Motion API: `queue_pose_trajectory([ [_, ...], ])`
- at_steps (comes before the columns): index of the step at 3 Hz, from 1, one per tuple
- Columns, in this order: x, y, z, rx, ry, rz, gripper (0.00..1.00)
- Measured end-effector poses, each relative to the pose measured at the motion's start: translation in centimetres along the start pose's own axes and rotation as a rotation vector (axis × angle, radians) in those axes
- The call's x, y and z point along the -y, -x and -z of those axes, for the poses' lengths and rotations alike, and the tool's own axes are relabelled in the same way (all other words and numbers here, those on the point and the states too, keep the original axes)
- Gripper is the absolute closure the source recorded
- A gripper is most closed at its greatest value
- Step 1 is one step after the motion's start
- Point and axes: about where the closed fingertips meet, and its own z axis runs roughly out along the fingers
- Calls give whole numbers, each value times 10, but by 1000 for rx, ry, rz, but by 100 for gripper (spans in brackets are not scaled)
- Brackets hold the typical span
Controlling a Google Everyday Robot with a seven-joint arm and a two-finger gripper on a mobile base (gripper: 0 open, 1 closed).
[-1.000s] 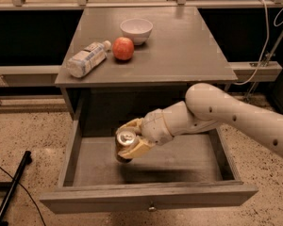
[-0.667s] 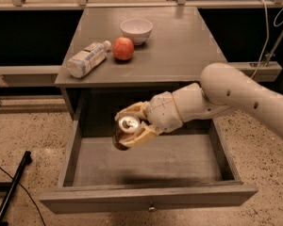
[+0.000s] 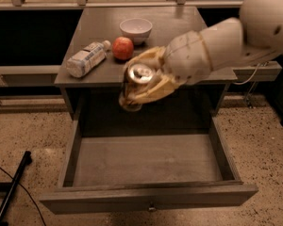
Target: Pick orange can from top drawer and place on counter
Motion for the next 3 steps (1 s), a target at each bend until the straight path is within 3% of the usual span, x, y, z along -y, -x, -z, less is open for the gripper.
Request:
queue_pose_trajectory([
  [1,45,13,46,-29,-70,-29,100],
  [2,70,38,77,-25,-144,15,100],
  [3,70,39,78,-25,-144,17,100],
])
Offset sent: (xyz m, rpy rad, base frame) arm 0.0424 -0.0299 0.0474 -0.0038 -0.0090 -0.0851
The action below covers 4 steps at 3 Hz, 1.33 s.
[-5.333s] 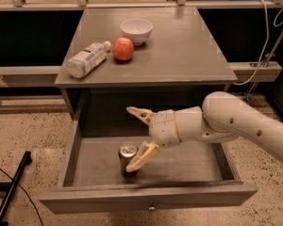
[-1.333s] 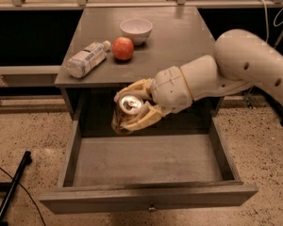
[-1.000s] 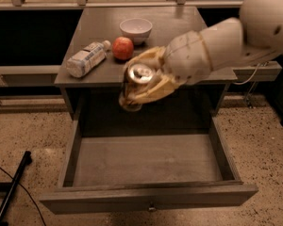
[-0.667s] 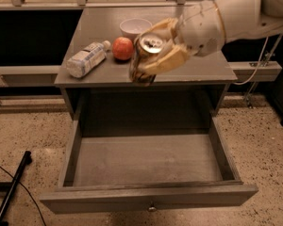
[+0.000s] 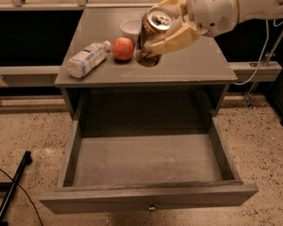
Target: Pick orange can from top drawer and place on counter
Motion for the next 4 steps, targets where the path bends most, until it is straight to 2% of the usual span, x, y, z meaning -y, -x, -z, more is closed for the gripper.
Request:
queue_pose_trajectory([
  [1,21,-10,13,8,-34,-59,100],
  [3,112,-48,55,-24,-179,-292,100],
  [4,132,-76,68,-105,-231,-388,100],
])
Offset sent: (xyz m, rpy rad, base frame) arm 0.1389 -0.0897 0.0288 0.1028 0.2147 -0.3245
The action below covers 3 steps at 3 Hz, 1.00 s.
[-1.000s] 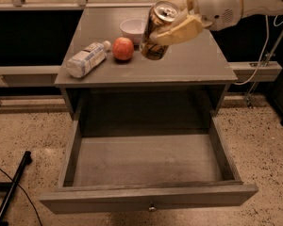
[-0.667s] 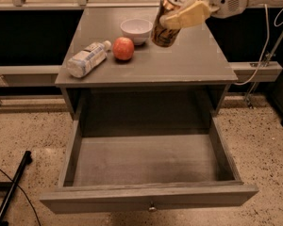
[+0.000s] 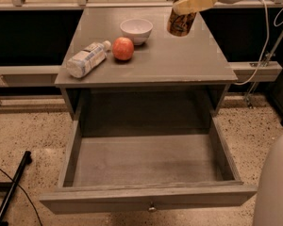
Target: Pick orange can from top drawer and place on counter
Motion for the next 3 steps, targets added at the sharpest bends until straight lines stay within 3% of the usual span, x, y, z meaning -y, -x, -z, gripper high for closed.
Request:
queue_pose_trajectory([
  [1,13,-39,-8,-118,-30,-50,100],
  [2,11,-81,-24,-171,-8,-71,100],
  [3,12,-112,-56,-215,38,-42,97],
])
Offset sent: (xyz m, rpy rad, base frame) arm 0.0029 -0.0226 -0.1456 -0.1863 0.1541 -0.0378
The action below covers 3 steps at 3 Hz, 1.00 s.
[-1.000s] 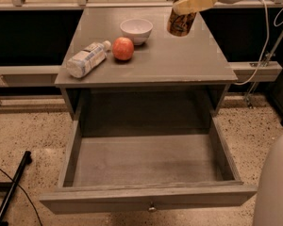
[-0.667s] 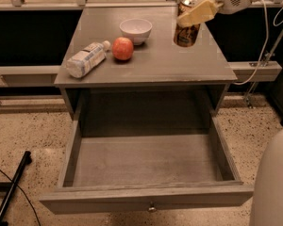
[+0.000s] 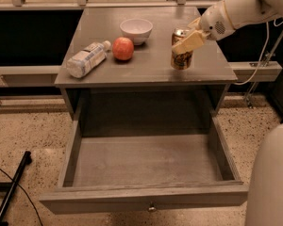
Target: Pick orange can from top drawer and place on counter
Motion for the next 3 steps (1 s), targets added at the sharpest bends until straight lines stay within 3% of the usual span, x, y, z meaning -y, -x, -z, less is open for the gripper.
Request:
queue_pose_trajectory([
  [1,8,0,-13,-7,-2,45,74],
  [2,14,-3,-18,66,-19,49,51],
  [3,16,-1,-19,72,-24,50,28],
])
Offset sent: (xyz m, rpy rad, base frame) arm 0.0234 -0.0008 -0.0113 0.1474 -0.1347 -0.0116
